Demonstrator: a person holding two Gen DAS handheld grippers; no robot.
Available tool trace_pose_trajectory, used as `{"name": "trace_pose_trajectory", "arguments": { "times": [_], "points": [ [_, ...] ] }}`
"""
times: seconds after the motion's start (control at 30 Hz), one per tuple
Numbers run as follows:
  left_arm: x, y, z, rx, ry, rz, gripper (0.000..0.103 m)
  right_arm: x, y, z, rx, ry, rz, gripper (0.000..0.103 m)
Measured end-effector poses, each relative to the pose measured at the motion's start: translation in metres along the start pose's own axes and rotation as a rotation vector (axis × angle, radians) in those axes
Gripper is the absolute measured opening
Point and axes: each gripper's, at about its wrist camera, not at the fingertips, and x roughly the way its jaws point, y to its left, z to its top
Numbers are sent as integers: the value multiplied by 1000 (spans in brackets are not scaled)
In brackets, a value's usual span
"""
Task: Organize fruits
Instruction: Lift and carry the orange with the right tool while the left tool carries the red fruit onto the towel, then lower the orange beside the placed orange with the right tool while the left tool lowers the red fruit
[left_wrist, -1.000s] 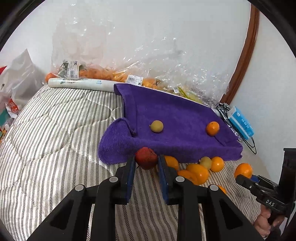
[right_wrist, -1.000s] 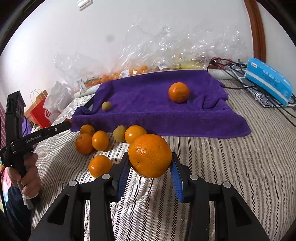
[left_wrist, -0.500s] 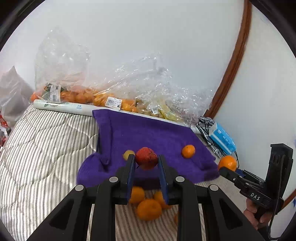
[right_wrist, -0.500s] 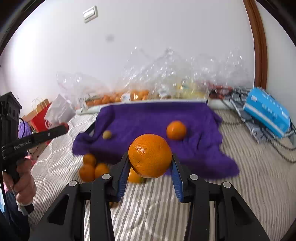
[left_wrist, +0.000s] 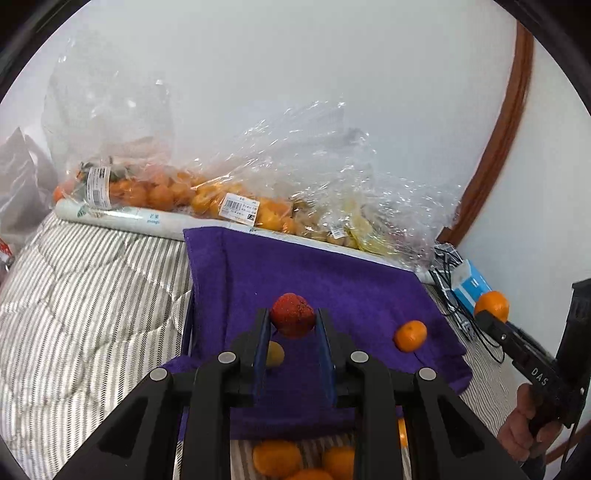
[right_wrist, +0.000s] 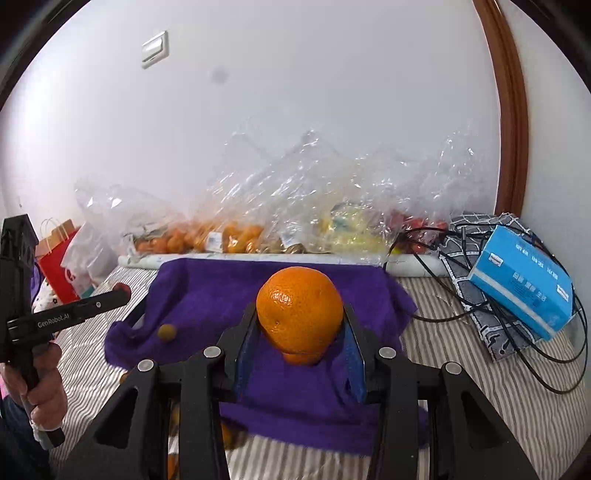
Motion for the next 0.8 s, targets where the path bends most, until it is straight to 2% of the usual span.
{"name": "trace_pose_trajectory", "arguments": {
  "times": [0.17, 0.27, 0.43, 0.6, 0.8],
  "points": [
    [15, 9, -11, -3, 31, 43, 23, 28, -19, -17, 54, 87, -10, 42],
    [16, 9, -13, -3, 36, 32, 23, 31, -24, -20, 46, 93, -36, 42],
    [22, 8, -18, -21, 61, -4, 23, 38, -29, -23, 69, 115, -26, 42],
    [25, 1, -22, 17, 61, 12, 24, 52, -26, -30, 42, 158, -30, 42],
    [30, -5, -26, 29, 83, -24, 24, 60, -19, -35, 7, 183, -38, 42]
  ]
}}
